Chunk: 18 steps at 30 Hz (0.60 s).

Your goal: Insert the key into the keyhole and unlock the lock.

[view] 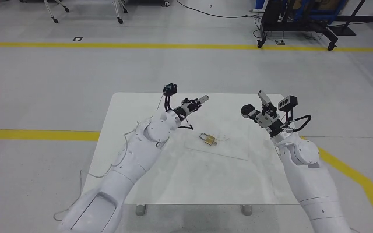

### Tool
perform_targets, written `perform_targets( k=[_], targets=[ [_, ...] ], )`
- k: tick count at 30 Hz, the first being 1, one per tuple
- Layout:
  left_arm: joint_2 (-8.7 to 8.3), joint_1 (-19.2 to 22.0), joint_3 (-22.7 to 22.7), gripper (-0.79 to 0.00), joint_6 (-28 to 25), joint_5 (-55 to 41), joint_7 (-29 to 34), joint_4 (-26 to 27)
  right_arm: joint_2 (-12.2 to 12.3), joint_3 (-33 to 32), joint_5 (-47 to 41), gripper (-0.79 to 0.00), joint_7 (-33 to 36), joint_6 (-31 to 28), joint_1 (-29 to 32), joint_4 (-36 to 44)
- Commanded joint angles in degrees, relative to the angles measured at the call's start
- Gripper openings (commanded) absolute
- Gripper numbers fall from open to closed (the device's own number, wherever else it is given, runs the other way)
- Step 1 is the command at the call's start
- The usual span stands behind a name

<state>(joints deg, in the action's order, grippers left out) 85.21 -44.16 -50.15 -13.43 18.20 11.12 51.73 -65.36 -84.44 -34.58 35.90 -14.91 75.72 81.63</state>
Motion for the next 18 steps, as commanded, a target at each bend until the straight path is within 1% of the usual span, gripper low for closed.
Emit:
perform_targets(
  k=[1, 3, 4, 11, 12, 13, 15, 18],
  targets=[
    [-1.17, -3.02, -0.18, 0.000, 0.32, 12.07, -7.23, 5.39, 0.00, 0.00, 0.00, 0.000, 0.00, 0.00, 0.00, 0.00],
    [-2.08, -6.37, -1.26, 0.000, -0.57, 16.30, -10.57, 10.11, 0.00, 0.00, 0.00, 0.000, 0.00, 0.00, 0.00, 0.00],
    [-2.29, -7.54, -1.84, 0.000, -1.25, 15.56, -10.44, 11.17, 0.00, 0.00, 0.00, 0.000, 0.00, 0.00, 0.00, 0.00],
    [-2.30, -7.66, -1.79, 0.000, -1.24, 15.67, -10.31, 11.25, 0.00, 0.00, 0.00, 0.000, 0.00, 0.00, 0.00, 0.00],
    [-2.32, -7.72, -1.96, 0.000, -1.22, 15.70, -10.19, 11.71, 0.02, -0.11, 0.90, 0.000, -0.73, -0.14, 0.09, 0.02],
    [-2.39, -7.85, -2.64, 0.000, -1.36, 15.57, -11.19, 12.56, 0.09, -0.48, 3.71, 0.000, -2.90, -1.04, 0.17, 0.10],
    [-2.72, -8.47, -3.07, 0.000, 1.02, 20.86, -14.34, 13.67, 0.05, -1.40, 5.10, 0.000, -6.30, -2.66, 0.32, 0.10],
    [-3.36, -10.79, -4.83, 0.000, 5.88, 27.53, -20.23, 16.58, 0.36, -5.64, 6.13, 0.000, -10.63, -6.30, 0.14, -0.29]
  ],
)
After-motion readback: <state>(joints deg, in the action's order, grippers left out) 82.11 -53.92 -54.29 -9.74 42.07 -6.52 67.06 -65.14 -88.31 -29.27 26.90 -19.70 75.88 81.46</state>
